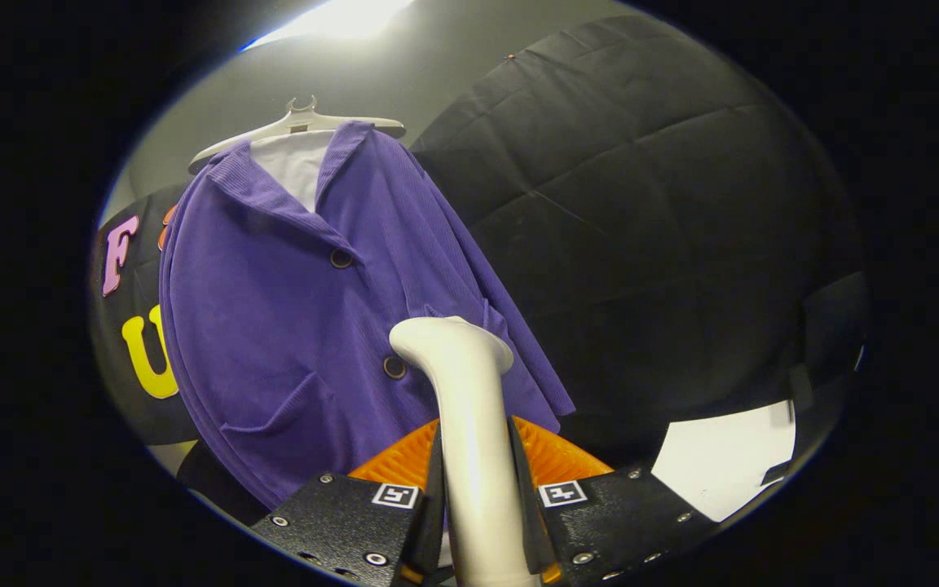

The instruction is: Iron the clothes twice with a garment steamer, once on the left side and once on the right side.

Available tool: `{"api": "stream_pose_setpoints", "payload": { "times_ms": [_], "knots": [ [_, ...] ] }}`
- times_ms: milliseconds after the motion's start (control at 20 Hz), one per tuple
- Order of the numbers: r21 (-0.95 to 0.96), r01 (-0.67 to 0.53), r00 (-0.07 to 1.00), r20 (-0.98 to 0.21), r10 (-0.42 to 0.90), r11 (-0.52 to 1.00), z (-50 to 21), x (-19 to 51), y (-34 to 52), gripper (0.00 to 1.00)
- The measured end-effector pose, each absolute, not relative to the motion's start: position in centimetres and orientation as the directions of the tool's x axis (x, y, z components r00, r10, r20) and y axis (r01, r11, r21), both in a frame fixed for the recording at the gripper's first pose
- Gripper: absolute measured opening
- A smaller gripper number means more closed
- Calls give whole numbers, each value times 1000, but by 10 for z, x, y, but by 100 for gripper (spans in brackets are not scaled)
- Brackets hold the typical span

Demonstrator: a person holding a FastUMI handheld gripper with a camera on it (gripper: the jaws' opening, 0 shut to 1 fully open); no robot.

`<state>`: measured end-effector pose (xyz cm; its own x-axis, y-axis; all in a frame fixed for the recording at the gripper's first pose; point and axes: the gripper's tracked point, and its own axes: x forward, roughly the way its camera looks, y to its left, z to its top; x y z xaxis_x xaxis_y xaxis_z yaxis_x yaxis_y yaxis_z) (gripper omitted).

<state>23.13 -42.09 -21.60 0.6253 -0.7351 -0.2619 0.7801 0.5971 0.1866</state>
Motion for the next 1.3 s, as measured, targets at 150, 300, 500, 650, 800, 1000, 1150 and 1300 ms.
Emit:
{"api": "stream_pose_setpoints", "payload": {
  "times_ms": [150,300,500,650,800,1000,1150,1300],
  "knots": [
    [188,783,621,-304,-723,593,-247,219,-414,39],
    [184,788,613,-332,-717,588,-266,209,-410,39],
    [164,787,607,-377,-700,594,-287,191,-403,39],
    [126,769,615,-414,-672,626,-289,176,-383,39],
    [118,723,660,-406,-632,680,-268,164,-360,39],
    [142,647,737,-367,-567,749,-226,147,-321,39],
    [131,585,783,-347,-516,801,-194,128,-290,39],
    [152,516,834,-314,-454,843,-154,108,-257,39]
  ]
}}
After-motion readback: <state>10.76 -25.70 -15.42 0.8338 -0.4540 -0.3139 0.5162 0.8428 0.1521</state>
